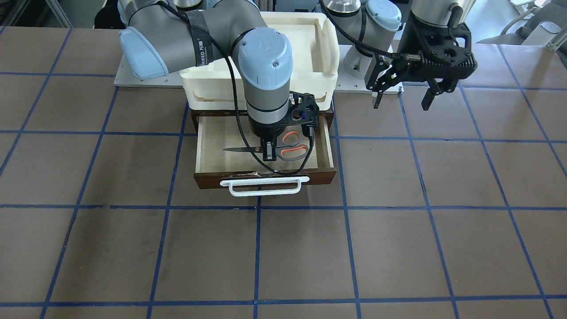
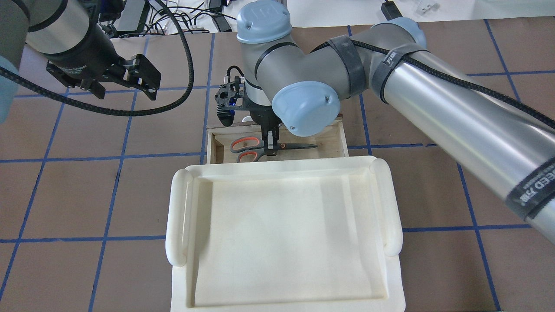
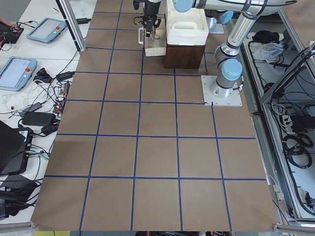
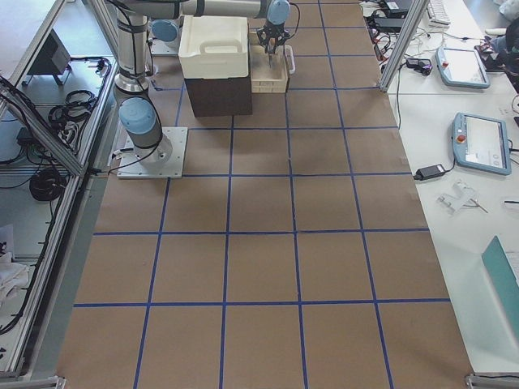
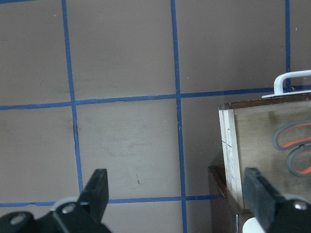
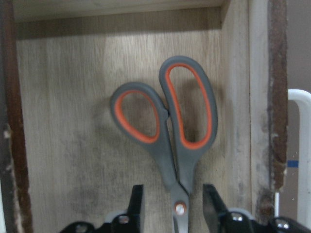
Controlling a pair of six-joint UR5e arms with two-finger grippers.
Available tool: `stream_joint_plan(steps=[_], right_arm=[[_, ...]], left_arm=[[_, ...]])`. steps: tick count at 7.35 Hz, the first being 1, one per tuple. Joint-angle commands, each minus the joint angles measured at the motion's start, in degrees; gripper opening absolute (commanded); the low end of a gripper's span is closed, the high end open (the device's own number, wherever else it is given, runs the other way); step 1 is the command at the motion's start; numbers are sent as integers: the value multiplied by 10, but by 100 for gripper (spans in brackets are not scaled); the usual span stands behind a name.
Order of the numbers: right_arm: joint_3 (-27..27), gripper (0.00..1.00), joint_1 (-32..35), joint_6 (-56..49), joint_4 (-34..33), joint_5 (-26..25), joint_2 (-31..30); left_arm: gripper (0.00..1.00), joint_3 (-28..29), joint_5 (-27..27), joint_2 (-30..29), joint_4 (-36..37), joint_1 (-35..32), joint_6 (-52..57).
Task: Put scissors in drawer and close it
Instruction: 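Lower the scissors into the drawer and open the right gripper, then raise the right gripper out of the drawer and withdraw it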
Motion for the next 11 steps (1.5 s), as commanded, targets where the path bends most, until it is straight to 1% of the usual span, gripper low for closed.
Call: stream_joint_plan(steps=[1,2,3,4,6,7,8,9,10,11], right_arm=[[7,100,-1,22,-9,-1,-8],[3,100,-2,22,-11,1,-29],[2,100,-18,36,-11,1,-54],[2,100,-41,99,-9,0,-86],[2,100,-136,134,-4,0,-135],[2,100,-184,192,12,0,-160],[2,100,-219,224,41,-7,-174],[2,100,-258,266,54,-34,-189],[2,100,-290,329,92,-46,-204],[7,100,-300,355,116,-43,-225]], left_arm=[[100,-1,0,-4,1,0,0],[100,-1,1,2,-1,0,1],[100,-1,1,-1,0,0,0],[100,-1,1,0,-1,0,0],[100,0,3,-5,1,0,1],[100,10,4,-5,2,-1,0],[100,17,9,-14,3,-2,-1],[100,27,6,-36,31,-7,0],[100,48,8,-57,36,-23,-1],[100,75,5,-80,30,-40,-10]])
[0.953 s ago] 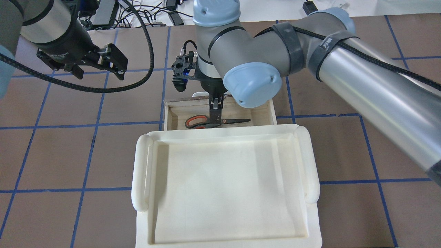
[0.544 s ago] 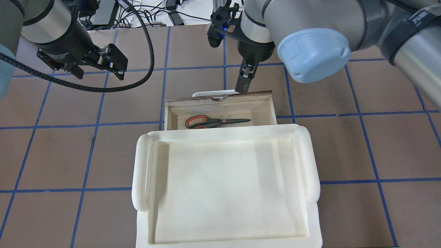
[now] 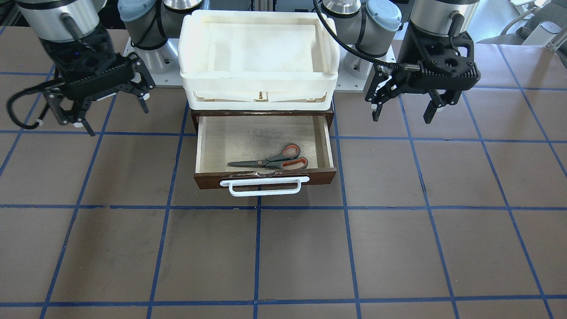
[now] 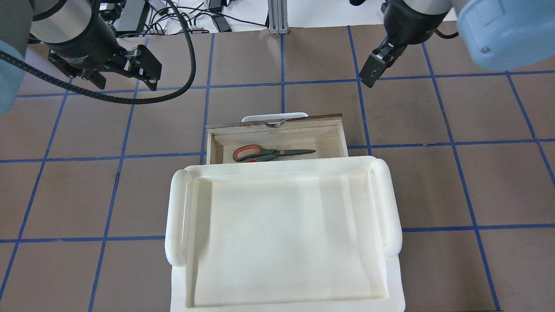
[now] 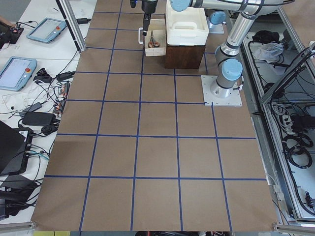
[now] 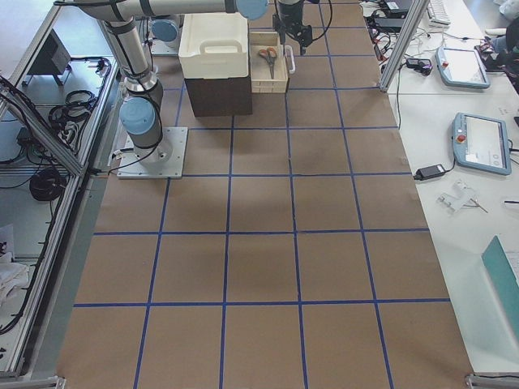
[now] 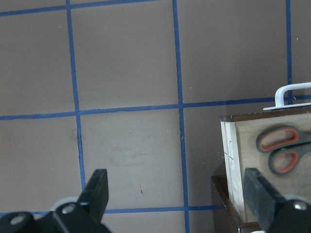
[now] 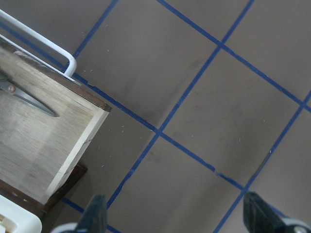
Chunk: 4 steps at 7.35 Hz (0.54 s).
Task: Put scissors in drawer and close it
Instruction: 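Raise the right gripper out of the drawer and withdraw it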
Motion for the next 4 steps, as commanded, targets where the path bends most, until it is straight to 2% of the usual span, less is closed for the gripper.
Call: stream_joint_plan(steps=[1,2,4], right_arm=[[5,100,-28,113,40,-6,-35],[5,100,-26,209,43,-7,-42],[5,100,-24,237,41,-1,-54]], left_arm=[[100,37,3,-36,0,-22,-7],[100,38,3,-37,0,-24,-9],[100,37,3,-38,-3,-25,-8]])
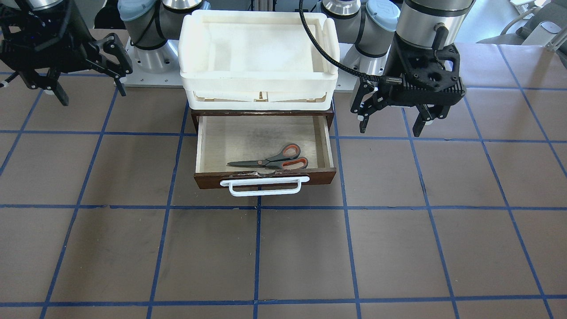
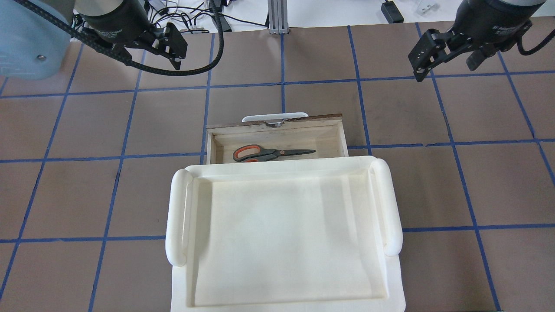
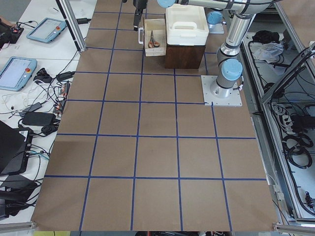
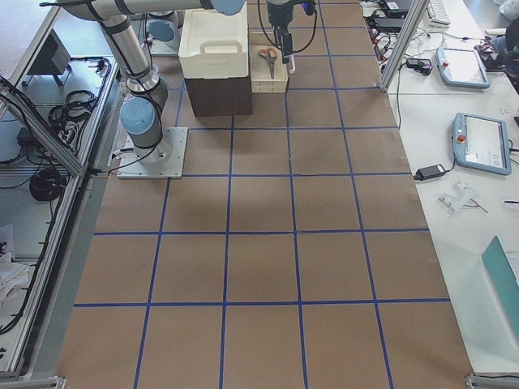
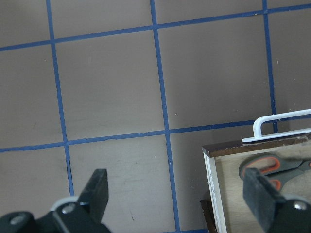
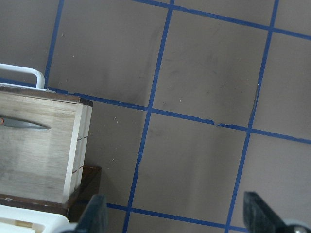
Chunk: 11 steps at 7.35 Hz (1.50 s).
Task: Put scissors in drawer and close it
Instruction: 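Raise the right gripper out of the drawer and withdraw it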
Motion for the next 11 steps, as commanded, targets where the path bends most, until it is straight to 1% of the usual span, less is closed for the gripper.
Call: stream_joint_plan(steps=[1,2,3,4,5,6,7,8,9,11], right_arm=[[0,100,3,58,1,6,-17],[0,100,3,113,-3,34,-13],[1,100,3,117,-4,37,-9],[2,100,3,116,-4,37,3],[3,100,4,120,-15,37,6],[3,100,7,124,-18,38,7],[4,100,17,124,-22,36,13],[3,100,27,123,-41,30,17],[3,100,30,120,-44,30,20],[5,100,42,120,-88,29,42]], left_arm=[[100,1,0,1,-5,-2,1],[100,0,1,11,-13,0,9],[100,-6,4,22,-30,3,10],[100,-6,3,23,-32,3,10],[100,0,0,6,-25,3,2],[100,15,2,-5,-1,5,6],[100,21,6,-16,-1,6,6],[100,29,9,-35,14,1,10],[100,34,1,-58,17,-3,11],[100,47,-2,-116,31,-49,-34]])
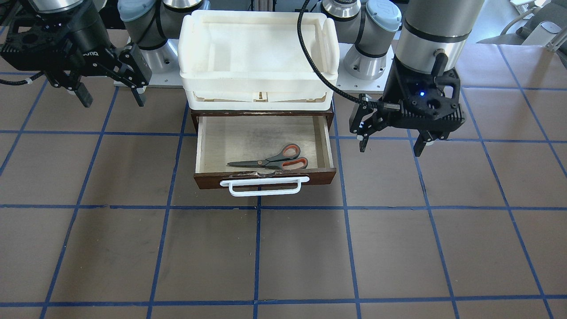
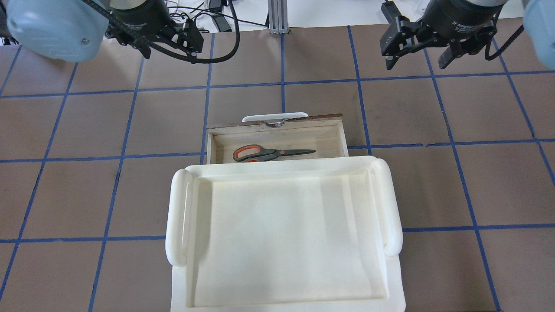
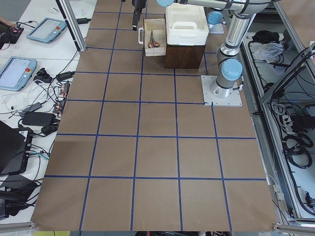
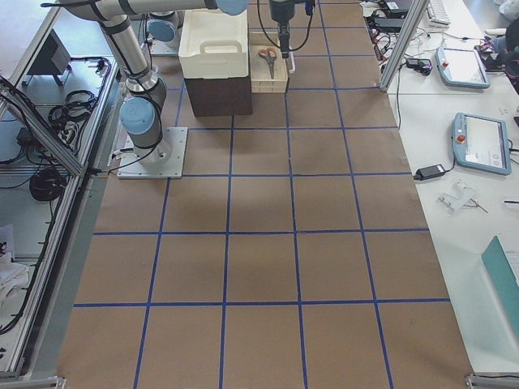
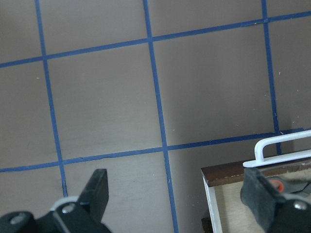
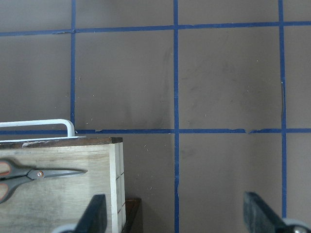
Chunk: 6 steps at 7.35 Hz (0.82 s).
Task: Put scissors in drawer and close it
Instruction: 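Move the left gripper over the drawer's white handle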
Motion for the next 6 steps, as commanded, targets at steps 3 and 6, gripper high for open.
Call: stream_joint_plan(steps=[3,6], right_arm=[[2,100,18,3,-66,-4,38],[3,100,21,3,-64,-4,40]], left_arm=[[100,77,-4,-128,13,-81,-92],[100,77,-56,-168,15,-95,-109]])
